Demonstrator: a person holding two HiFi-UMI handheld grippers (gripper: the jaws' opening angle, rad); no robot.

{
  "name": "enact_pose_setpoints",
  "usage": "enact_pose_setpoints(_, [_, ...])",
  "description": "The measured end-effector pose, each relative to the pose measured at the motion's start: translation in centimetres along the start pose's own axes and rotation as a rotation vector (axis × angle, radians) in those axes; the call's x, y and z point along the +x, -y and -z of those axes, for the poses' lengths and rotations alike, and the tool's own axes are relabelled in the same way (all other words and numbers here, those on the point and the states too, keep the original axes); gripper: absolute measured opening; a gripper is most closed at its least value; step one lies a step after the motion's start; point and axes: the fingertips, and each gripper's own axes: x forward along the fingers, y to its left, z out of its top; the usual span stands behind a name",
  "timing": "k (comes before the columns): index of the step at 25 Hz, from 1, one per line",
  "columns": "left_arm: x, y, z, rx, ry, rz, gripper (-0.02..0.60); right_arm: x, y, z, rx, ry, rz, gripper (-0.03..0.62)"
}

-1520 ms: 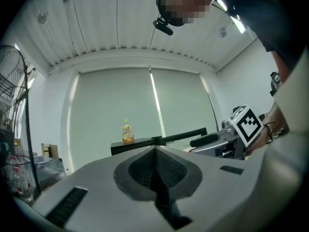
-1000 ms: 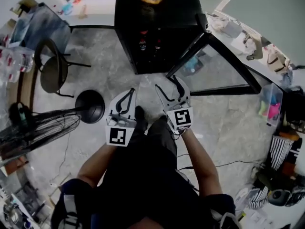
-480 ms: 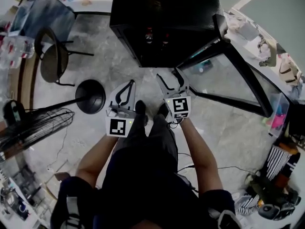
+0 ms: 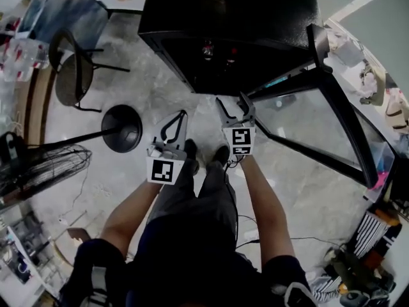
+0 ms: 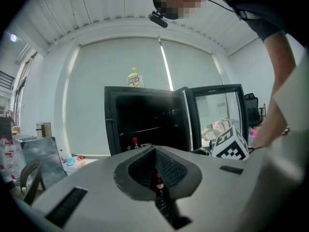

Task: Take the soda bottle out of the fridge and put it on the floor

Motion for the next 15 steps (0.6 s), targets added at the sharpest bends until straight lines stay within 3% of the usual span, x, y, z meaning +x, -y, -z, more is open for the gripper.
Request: enact_pose_setpoints(15, [5.0, -2.3, 8.7, 0.034, 0.000, 0.015, 0.023, 9.1, 2.7, 9.9, 0.037, 0.011, 0.040, 0.313])
